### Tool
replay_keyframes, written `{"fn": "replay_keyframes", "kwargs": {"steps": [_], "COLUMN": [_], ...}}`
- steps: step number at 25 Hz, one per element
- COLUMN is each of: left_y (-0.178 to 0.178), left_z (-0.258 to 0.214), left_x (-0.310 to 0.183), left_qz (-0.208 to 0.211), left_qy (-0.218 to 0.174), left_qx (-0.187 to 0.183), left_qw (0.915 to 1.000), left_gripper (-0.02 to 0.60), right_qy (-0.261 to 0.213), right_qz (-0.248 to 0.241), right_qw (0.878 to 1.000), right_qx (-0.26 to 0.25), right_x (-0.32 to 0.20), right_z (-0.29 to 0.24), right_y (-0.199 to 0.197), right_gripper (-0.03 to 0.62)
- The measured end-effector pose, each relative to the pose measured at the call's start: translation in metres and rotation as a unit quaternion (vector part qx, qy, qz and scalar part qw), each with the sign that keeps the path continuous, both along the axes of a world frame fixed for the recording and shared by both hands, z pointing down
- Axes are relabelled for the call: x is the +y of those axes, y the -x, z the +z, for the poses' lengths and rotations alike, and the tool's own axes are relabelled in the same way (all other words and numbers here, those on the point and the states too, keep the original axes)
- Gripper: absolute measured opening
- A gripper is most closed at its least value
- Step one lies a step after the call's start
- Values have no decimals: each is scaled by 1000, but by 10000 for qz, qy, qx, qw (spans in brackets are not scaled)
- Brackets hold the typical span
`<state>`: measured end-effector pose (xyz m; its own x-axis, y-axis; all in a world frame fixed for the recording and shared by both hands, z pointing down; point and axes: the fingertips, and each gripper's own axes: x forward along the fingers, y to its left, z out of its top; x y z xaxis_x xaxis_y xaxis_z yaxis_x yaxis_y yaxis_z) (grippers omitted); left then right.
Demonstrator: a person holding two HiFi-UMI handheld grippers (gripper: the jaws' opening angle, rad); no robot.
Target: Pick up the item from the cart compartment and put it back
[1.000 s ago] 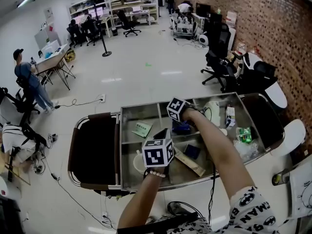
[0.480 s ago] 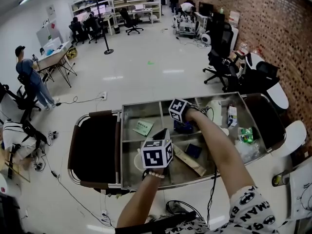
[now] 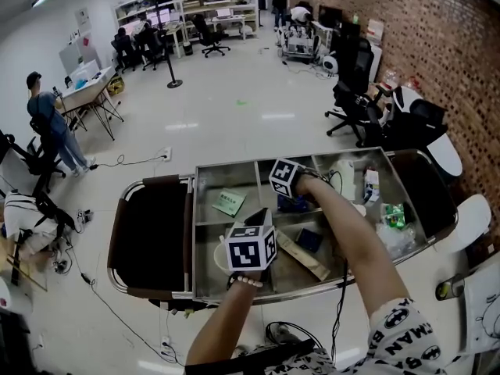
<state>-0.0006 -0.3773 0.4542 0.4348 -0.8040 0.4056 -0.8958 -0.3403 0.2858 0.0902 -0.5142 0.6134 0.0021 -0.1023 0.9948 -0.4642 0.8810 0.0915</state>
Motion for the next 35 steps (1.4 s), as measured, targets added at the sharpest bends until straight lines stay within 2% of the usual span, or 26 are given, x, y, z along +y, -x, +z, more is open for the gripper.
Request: {"fn": "replay_keyframes", "kwargs": {"steps": [1,4,10,12,14,16,19,23,29,35], "left_y": [0,1,7,10,11,10,7,8,9,13], "left_z": [1,4,6,5,5,5,5,2,-9,-21], "left_x": [0,1,0,-2,-3,-2,-1,-2,-2,2], "left_qz": [-2,-18,-109,-141,-169,-170,-140,-131,-173,-115], "left_qy": [9,14,33,25,29,35,21,-20,-192,-510], "left_qx": [4,25,57,67,78,79,63,64,29,-54], "left_qw": [10000,10000,9999,9999,9998,9998,9999,9999,9997,9986], "left_gripper": [0,0,0,0,0,0,0,0,0,0], "right_qy": [-81,-107,364,380,294,101,-127,-597,-1442,-2354], "right_qz": [-31,31,248,152,-17,-192,-322,-272,-22,125], "right_qw": [10000,9999,9990,9992,9996,9997,9994,9954,9742,9378], "right_qx": [23,34,-36,-20,6,88,-39,-696,-1739,-2549], "right_x": [-3,-9,-3,0,4,6,8,10,29,62], "right_z": [1,4,10,6,3,0,-9,-47,-112,-184], "right_y": [-2,-6,-4,-1,4,5,9,25,33,27], "right_gripper": [407,463,422,379,259,199,144,127,126,126]}}
